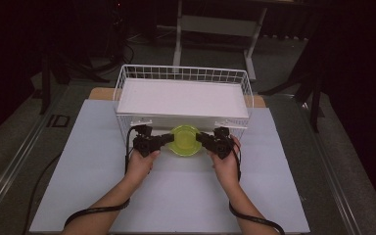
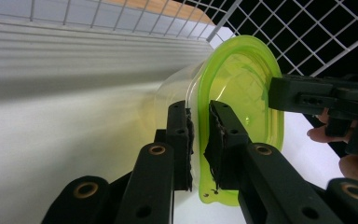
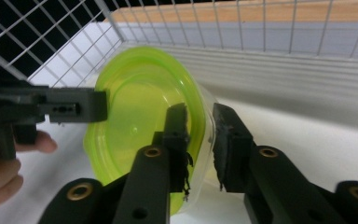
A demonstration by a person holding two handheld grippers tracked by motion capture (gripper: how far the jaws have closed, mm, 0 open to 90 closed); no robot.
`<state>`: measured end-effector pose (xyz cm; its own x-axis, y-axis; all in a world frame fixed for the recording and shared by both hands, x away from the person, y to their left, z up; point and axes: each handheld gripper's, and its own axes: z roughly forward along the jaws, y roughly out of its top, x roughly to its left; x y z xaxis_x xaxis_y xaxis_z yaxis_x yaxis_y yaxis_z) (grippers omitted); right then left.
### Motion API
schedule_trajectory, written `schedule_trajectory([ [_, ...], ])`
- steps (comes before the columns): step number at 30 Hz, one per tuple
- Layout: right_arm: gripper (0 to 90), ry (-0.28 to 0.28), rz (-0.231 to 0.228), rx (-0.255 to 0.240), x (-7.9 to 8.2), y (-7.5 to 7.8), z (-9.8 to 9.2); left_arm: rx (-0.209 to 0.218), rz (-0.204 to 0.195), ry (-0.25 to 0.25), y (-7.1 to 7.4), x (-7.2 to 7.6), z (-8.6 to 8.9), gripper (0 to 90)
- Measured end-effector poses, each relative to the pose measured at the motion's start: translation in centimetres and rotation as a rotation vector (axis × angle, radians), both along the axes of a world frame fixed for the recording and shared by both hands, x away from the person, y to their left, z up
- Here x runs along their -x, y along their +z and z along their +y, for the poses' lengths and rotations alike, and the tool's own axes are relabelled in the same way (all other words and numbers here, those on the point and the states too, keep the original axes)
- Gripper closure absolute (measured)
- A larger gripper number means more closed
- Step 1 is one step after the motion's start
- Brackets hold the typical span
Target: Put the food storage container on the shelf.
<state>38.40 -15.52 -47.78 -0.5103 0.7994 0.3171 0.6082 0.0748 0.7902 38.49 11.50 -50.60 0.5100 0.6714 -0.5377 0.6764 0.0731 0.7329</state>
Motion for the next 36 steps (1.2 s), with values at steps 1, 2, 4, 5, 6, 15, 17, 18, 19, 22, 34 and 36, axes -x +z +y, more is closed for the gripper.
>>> schedule_trajectory([
  [1, 75.4, -0.008, -0.003, 0.001, -0.1, 0.0, 0.1, 0.002, 0.000, 0.004, -0.1, -0.1, 0.0, 79.2],
  [2, 74.5, -0.015, -0.002, 0.003, -0.2, 0.0, 0.2, 0.000, 0.007, 0.012, -0.1, -0.2, 0.0, 78.6],
  [4, 73.5, -0.035, -0.007, 0.012, -0.3, -0.1, 0.3, -0.004, 0.013, 0.019, 0.0, -0.3, 0.0, 78.1],
  [5, 72.6, -0.045, -0.012, 0.013, -0.3, -0.1, 0.4, -0.010, 0.014, 0.028, 0.0, -0.3, -0.1, 77.6],
  [6, 71.7, -0.051, -0.016, 0.016, -0.4, -0.1, 0.5, -0.013, 0.013, 0.031, 0.1, -0.2, -0.2, 77.2],
  [15, 60.1, -0.079, -0.115, 0.082, 0.2, 0.1, 0.6, -0.011, 0.009, 0.051, 0.0, -0.2, -0.2, 62.9],
  [17, 60.9, -0.083, -0.117, 0.077, 0.3, 0.1, 0.6, -0.019, 0.003, 0.060, 0.0, -0.1, -0.1, 61.4],
  [18, 62.2, -0.082, -0.122, 0.071, 0.4, 0.2, 0.5, -0.018, 0.005, 0.065, 0.0, -0.1, 0.0, 58.6],
  [19, 62.2, -0.076, -0.119, 0.071, 0.5, 0.2, 0.5, -0.023, 0.005, 0.073, 0.1, -0.1, 0.1, 57.8],
  [22, 64.2, -0.065, -0.106, 0.063, 0.9, 0.1, 0.4, -0.021, -0.016, 0.085, 0.1, 0.2, 0.5, 52.4],
  [34, 84.6, -0.028, -0.121, 0.086, 4.5, -0.7, 0.5, 0.016, -0.109, 0.012, 0.3, 2.4, 2.5, 28.5],
  [36, 89.5, -0.012, -0.124, 0.095, 4.9, -0.9, 0.6, 0.011, -0.114, 0.003, 0.1, 2.9, 2.8, 27.1],
])
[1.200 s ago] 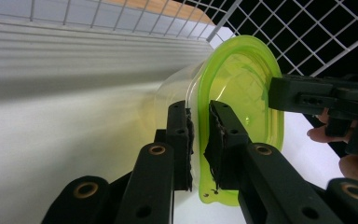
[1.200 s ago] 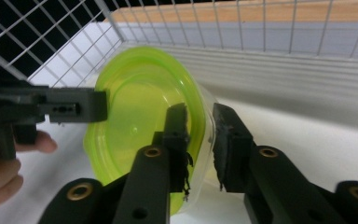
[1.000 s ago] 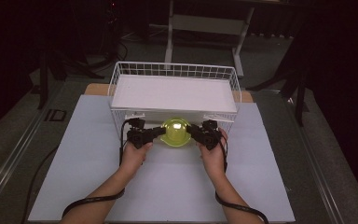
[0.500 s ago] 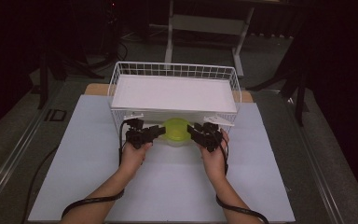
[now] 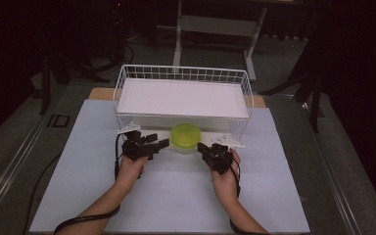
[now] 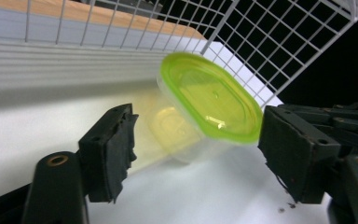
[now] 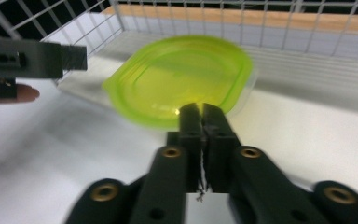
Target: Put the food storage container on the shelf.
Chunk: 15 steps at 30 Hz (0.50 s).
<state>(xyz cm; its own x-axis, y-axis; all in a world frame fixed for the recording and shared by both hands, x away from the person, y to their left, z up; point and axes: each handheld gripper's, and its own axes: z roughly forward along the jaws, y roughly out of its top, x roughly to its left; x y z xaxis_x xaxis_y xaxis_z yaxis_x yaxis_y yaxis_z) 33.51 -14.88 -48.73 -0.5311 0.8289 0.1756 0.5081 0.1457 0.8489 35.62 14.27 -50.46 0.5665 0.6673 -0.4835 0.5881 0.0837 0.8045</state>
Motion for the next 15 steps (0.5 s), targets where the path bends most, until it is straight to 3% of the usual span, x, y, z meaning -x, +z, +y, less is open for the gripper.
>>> schedule_trajectory([
  [2, 89.6, 0.005, 0.016, 0.003, 0.2, -0.3, 0.1, 0.002, -0.002, -0.002, -0.2, 0.5, 0.2, 20.7],
  [5, 89.8, 0.008, 0.036, 0.009, 0.3, -1.0, 0.2, 0.025, -0.036, 0.018, -0.4, 1.4, 0.5, 11.2],
  [7, 89.9, 0.011, 0.049, 0.012, 0.3, -1.5, 0.3, 0.044, -0.052, 0.003, -0.4, 2.0, 0.8, 1.1],
  [9, 89.9, 0.018, 0.061, 0.026, 0.3, -1.8, 0.6, 0.037, -0.079, -0.006, -0.3, 2.6, 1.0, 1.1],
  [15, 89.9, 0.041, 0.080, 0.040, 0.2, -2.2, 1.6, -0.060, -0.155, -0.001, -0.1, 4.6, 1.0, 1.1],
])
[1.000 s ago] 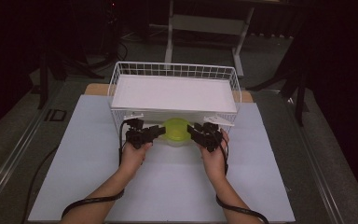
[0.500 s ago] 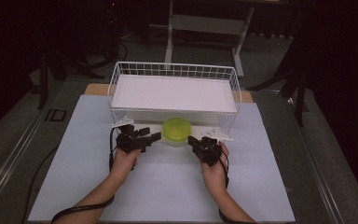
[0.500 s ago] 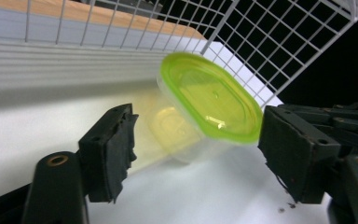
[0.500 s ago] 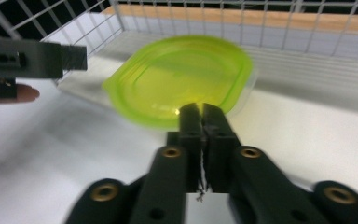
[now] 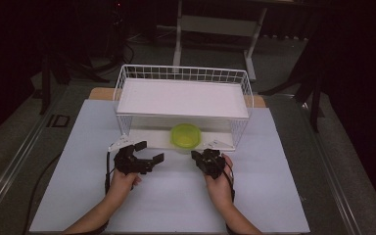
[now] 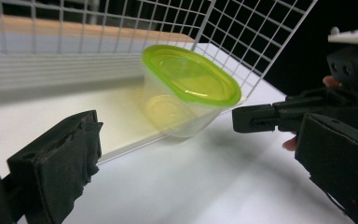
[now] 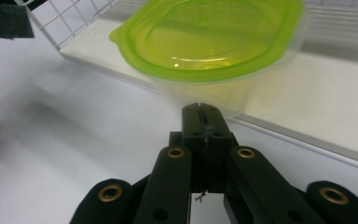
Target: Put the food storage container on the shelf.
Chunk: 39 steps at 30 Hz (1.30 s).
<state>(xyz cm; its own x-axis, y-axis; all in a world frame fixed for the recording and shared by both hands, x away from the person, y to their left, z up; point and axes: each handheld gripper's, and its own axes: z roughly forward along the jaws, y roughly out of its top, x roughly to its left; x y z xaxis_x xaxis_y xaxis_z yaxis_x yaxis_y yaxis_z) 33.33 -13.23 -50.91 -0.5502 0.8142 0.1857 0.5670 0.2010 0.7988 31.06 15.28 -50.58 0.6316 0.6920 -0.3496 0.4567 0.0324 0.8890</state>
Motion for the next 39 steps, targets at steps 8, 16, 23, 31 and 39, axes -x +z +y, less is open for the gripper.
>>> schedule_trajectory([
  [8, 89.9, 0.009, 0.028, 0.028, -1.0, -0.6, 1.2, -0.040, -0.063, -0.005, 0.0, 2.2, -0.1, 1.1],
  [16, 89.9, -0.017, 0.039, 0.014, -2.3, -0.5, 1.8, -0.062, -0.054, -0.015, -0.8, 2.4, -0.6, 1.1],
  [23, 89.9, -0.032, 0.052, 0.005, -3.3, -0.5, 2.4, -0.051, -0.054, -0.017, -0.9, 2.7, -0.8, 1.2],
  [31, 89.8, -0.052, 0.055, -0.015, -4.3, -0.5, 3.2, -0.038, -0.058, -0.023, -0.9, 2.8, -0.7, 1.2],
  [39, 89.8, -0.052, 0.071, 0.010, -4.9, -0.7, 3.6, -0.046, -0.067, -0.031, -1.1, 2.9, -0.7, 1.2],
])
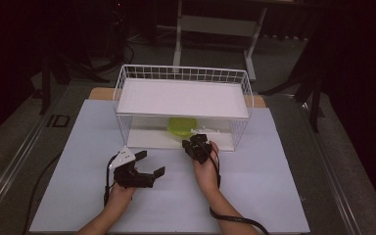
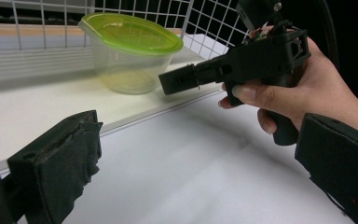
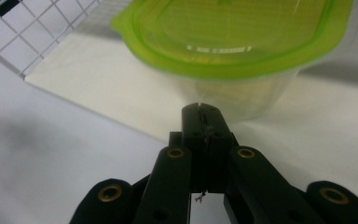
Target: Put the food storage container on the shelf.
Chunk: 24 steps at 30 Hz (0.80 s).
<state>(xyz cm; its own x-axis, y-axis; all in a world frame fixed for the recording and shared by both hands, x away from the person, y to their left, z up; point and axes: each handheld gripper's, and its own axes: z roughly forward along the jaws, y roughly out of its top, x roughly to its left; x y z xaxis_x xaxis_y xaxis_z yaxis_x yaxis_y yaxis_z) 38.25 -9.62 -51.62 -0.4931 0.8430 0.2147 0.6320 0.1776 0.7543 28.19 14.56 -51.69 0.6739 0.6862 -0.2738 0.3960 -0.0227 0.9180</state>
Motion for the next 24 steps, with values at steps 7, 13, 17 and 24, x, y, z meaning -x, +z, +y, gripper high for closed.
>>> schedule_trajectory([
  [7, 87.9, 0.032, -0.025, 0.005, 1.6, 0.6, -0.7, -0.016, -0.015, -0.014, 0.0, -0.2, -0.1, 1.2],
  [13, 86.0, 0.052, -0.038, -0.010, 3.2, 1.4, -1.8, -0.044, -0.027, -0.017, 0.2, -0.1, -0.5, 1.2],
  [17, 83.4, 0.073, -0.049, 0.009, 4.3, 1.6, -2.4, -0.042, -0.028, -0.037, 0.4, 0.1, -0.8, 1.2],
  [24, 61.7, 0.111, -0.060, -0.002, 5.5, 2.1, -3.6, -0.054, -0.034, -0.058, 0.8, 0.4, -1.1, 1.2],
])
